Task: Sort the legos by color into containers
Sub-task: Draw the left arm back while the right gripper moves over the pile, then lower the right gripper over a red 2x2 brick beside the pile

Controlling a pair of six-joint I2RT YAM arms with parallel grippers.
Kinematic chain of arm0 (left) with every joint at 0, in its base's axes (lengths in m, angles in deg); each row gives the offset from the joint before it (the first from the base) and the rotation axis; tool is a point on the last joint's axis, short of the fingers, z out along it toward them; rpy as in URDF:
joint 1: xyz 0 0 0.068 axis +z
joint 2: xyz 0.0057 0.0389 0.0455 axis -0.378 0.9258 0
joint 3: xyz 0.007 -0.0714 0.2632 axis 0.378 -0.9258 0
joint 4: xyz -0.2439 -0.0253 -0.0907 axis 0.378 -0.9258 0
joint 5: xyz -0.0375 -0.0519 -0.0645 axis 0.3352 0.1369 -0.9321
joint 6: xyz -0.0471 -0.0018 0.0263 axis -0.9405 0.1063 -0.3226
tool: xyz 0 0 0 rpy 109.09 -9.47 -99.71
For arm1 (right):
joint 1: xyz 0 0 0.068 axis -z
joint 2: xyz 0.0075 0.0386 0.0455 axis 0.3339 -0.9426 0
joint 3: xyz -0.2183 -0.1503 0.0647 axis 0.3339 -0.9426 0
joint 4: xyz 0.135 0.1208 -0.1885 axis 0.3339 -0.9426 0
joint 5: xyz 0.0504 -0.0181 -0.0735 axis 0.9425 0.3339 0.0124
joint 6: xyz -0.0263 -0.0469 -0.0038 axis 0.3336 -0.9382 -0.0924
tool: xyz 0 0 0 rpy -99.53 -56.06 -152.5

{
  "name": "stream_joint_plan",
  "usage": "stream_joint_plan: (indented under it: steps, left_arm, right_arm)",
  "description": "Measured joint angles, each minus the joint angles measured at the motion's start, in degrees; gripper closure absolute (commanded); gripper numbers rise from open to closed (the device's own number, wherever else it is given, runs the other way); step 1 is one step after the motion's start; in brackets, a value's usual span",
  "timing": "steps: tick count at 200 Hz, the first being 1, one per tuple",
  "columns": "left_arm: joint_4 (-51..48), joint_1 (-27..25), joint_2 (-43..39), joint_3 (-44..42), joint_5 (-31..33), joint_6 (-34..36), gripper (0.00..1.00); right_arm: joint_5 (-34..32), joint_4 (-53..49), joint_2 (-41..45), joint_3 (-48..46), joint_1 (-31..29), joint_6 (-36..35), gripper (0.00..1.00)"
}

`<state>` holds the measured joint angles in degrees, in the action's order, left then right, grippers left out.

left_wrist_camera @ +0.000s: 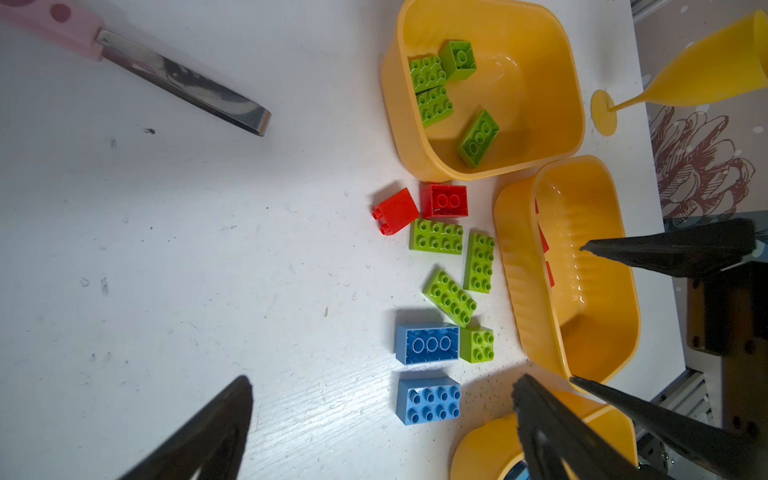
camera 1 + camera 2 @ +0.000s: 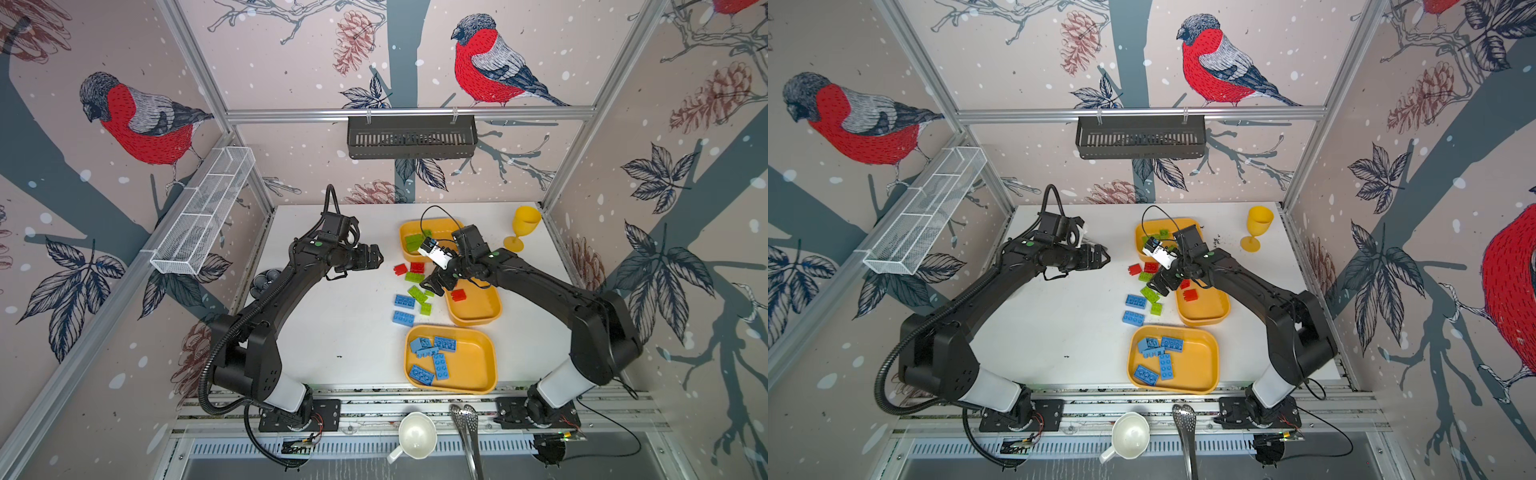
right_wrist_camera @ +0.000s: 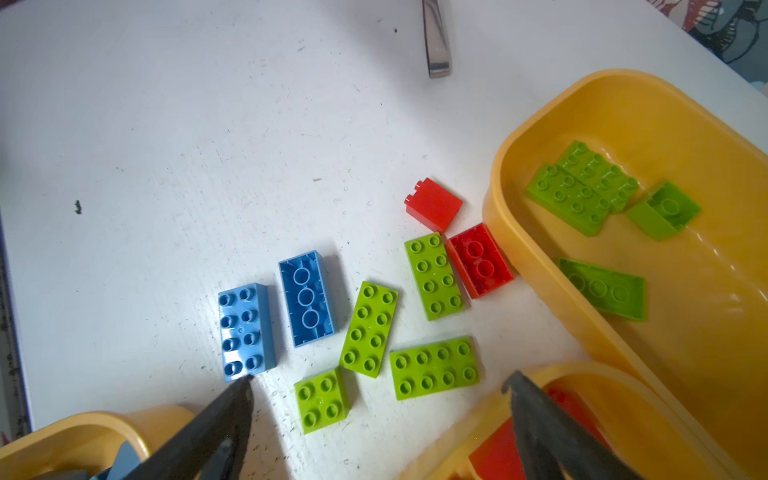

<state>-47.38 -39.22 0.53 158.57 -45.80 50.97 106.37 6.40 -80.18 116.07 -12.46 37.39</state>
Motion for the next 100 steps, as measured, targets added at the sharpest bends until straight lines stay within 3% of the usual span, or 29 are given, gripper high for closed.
stream_joint_plan:
  steps: [100]
  left_arm:
    - [0.1,3.9,-3.7,-3.1,-1.5,1.3,0.04]
  right_arm:
    - [-5.9,-1.2,-15.0,9.9,-5.2,0.4,0.16]
